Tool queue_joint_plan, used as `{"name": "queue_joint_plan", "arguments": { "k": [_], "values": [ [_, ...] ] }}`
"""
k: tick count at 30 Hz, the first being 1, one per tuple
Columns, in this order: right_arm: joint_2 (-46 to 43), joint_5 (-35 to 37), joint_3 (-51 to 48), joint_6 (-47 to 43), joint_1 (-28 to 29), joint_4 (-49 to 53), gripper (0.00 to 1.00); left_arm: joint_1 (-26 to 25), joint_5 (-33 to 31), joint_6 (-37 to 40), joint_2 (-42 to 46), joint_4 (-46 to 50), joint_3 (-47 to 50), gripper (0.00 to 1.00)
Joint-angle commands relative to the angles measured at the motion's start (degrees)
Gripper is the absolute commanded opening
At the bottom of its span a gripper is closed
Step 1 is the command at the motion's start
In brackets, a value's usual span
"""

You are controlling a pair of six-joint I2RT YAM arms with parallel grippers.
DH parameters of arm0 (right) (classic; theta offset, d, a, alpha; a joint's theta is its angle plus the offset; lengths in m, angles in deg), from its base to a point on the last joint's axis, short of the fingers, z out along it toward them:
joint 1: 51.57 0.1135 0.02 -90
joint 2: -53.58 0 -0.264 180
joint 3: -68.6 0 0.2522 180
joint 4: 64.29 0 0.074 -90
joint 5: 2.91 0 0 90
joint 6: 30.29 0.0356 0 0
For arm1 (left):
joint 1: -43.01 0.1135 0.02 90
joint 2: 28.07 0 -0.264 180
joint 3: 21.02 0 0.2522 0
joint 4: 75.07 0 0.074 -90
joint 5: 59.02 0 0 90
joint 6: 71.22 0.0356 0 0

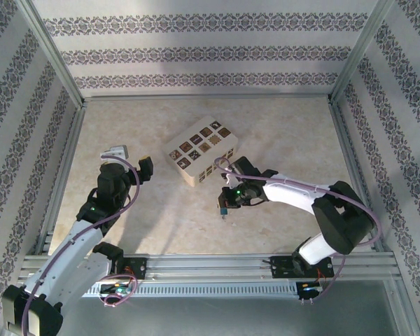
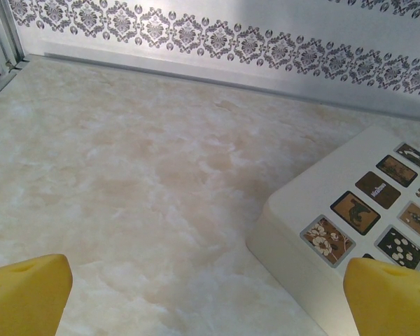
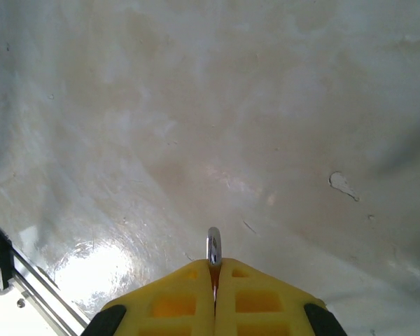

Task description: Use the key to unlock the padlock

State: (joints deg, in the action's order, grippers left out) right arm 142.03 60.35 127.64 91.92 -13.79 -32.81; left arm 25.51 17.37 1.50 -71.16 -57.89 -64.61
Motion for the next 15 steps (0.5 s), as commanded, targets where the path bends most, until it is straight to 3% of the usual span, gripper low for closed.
{"name": "queue_joint_plan", "arguments": {
  "k": [1, 15],
  "values": [
    [1.3, -1.7, 1.2, 0.8, 0.8, -1.2, 0.0, 0.7, -0.2, 0.3, -0.1, 0.5, -1.5, 0.99],
    [4.8, -0.9, 0.0, 0.7, 1.1, -3.5, 0.0, 0.7, 0.3, -0.9, -1.5, 0.1, -1.5, 0.99]
  ]
}}
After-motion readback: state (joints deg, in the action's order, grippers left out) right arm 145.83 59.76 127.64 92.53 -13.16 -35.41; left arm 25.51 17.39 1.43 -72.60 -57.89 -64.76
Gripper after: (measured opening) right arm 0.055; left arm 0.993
